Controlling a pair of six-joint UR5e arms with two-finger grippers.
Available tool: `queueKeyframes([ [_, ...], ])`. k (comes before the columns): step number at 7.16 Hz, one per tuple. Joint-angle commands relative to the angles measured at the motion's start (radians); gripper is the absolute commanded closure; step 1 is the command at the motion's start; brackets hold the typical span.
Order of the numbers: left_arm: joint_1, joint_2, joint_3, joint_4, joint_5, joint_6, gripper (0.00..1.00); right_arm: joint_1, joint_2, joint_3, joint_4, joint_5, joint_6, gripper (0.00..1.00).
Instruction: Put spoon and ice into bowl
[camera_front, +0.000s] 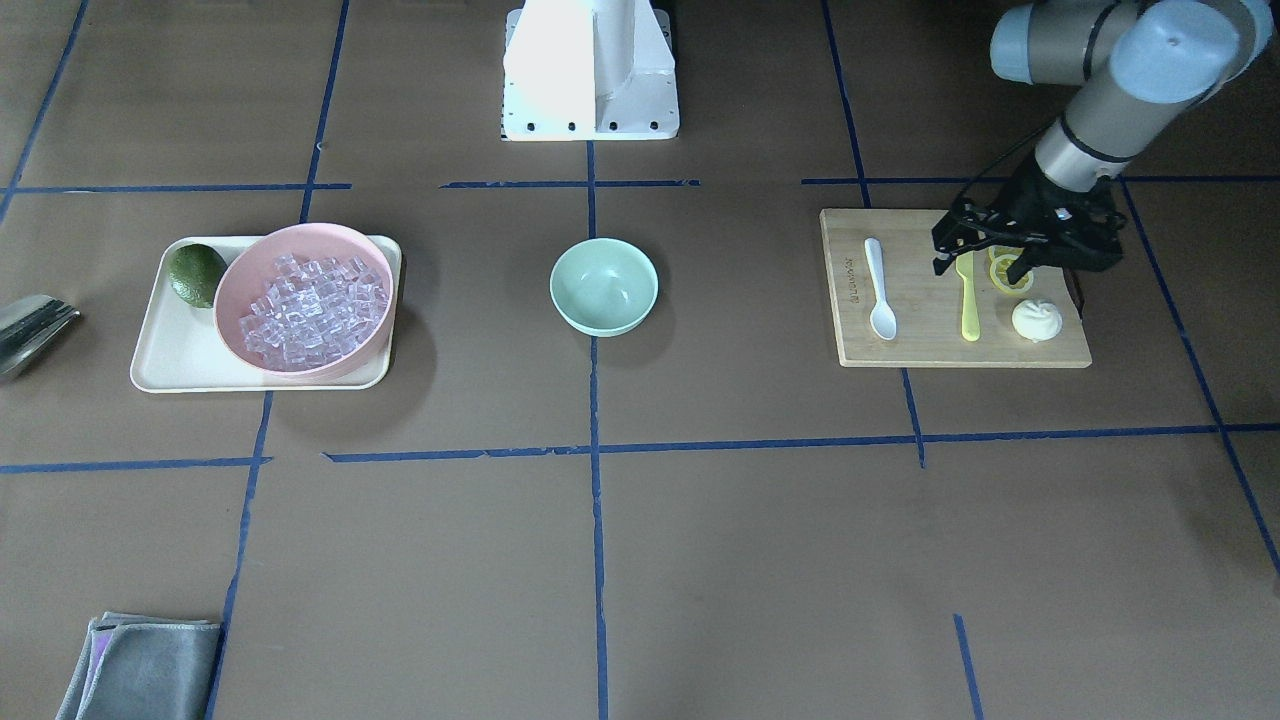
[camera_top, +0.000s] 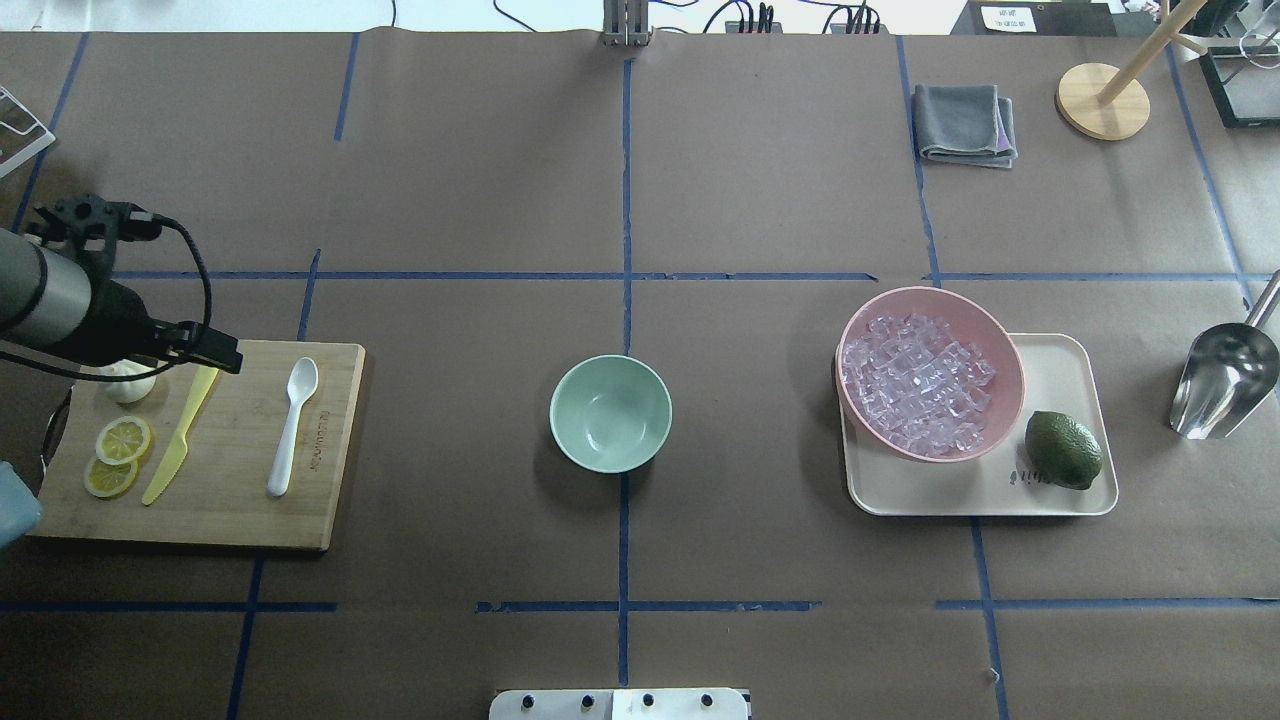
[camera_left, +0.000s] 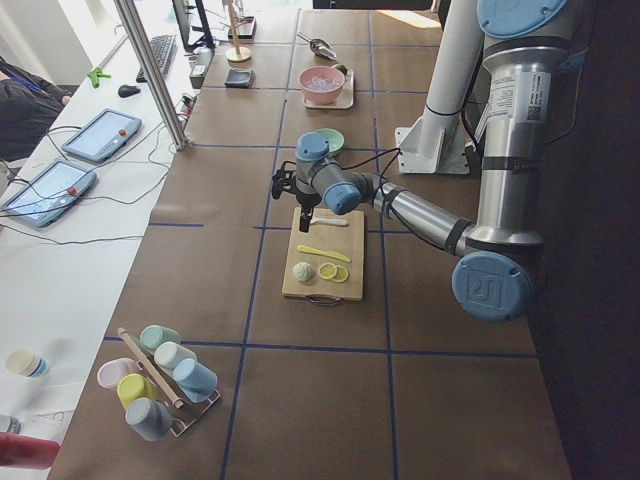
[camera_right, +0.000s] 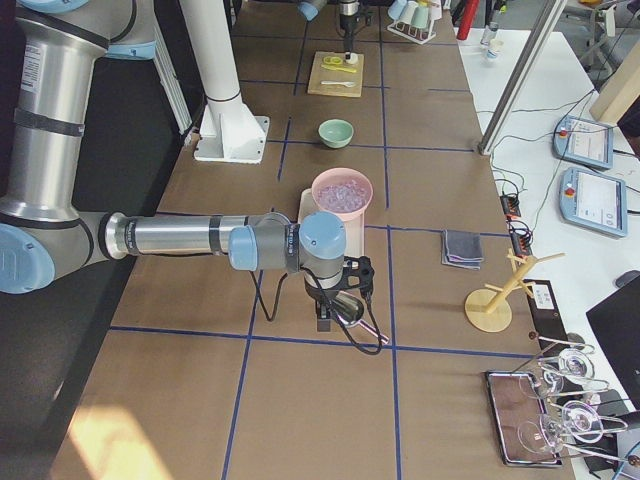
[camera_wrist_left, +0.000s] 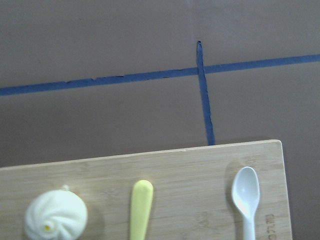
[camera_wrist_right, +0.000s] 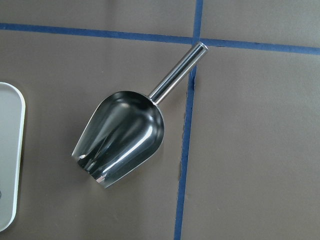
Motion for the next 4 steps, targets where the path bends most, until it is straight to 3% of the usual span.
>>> queueKeyframes([
  [1,0.125,-0.027,0.032,-0.002,0.103,-0.060,0.00,0.001,0.000,0.000,0.003,0.000,0.001,0.00],
  [4,0.166,-0.073,0.096,-0.002,0.101,-0.060,0.00,0.001,-0.002,-0.002,0.003,0.000,-0.001,0.00],
])
